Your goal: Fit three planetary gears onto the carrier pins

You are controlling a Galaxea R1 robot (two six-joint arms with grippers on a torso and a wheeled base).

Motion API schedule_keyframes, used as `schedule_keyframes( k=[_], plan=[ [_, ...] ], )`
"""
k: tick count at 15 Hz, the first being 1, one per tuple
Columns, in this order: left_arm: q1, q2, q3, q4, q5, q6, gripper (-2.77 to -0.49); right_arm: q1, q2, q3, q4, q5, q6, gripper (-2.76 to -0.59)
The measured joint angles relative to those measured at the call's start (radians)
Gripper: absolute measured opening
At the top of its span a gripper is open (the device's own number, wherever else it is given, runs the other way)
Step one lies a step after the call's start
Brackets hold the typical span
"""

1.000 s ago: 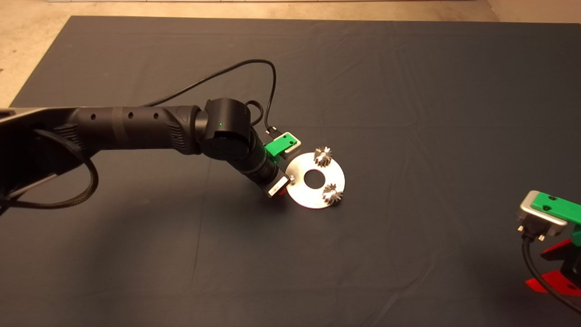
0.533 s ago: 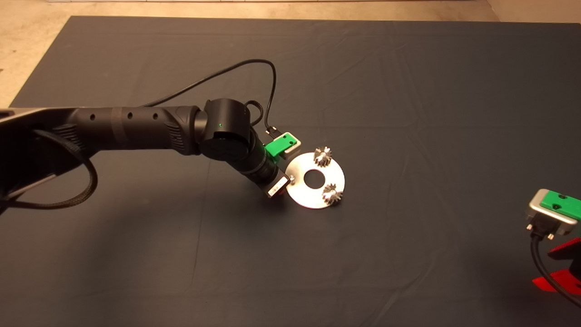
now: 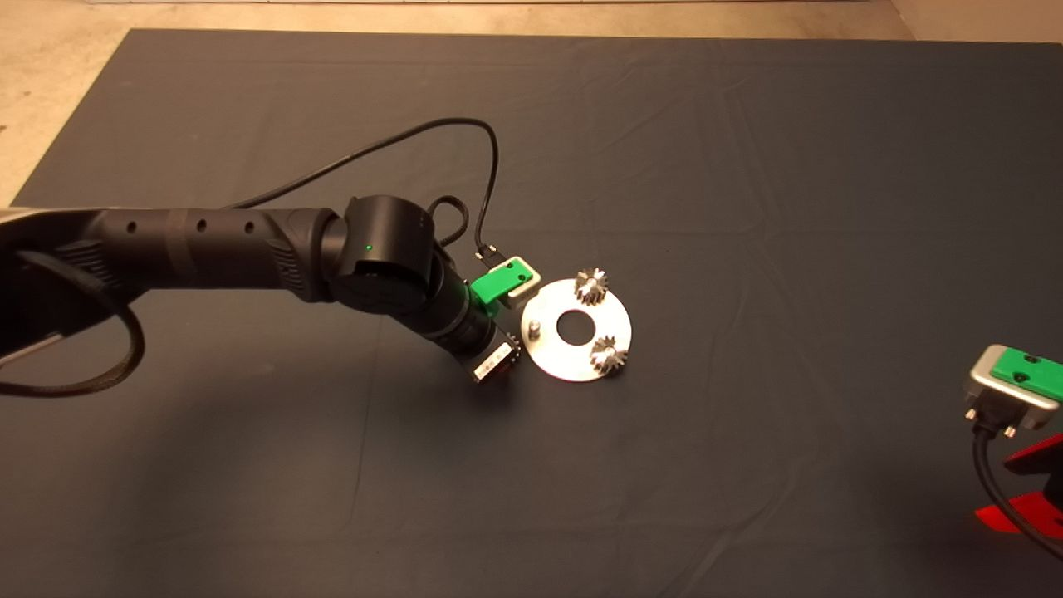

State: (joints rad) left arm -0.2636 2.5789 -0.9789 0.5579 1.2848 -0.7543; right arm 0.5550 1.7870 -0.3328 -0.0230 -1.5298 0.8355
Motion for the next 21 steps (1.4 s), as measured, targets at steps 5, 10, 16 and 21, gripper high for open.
schedule_keyframes(
  k=[5, 10, 16, 21],
  plan=[
    [0.003, 0.006, 0.000, 0.001, -0.001, 0.000, -2.08, 0.000, 0.000, 0.000, 0.000, 0.000, 0.000, -1.88],
    [0.004, 0.003, 0.000, 0.037, -0.023, -0.008, -2.08, 0.000, 0.000, 0.000, 0.000, 0.000, 0.000, -1.88],
    [0.004, 0.002, 0.000, 0.083, -0.038, -0.018, -2.08, 0.016, 0.000, 0.000, 0.001, -0.001, 0.001, -1.88],
    [0.017, 0.002, 0.017, 0.087, -0.040, -0.046, -2.08, 0.016, 0.000, 0.000, 0.001, 0.000, 0.001, -1.88]
  ],
)
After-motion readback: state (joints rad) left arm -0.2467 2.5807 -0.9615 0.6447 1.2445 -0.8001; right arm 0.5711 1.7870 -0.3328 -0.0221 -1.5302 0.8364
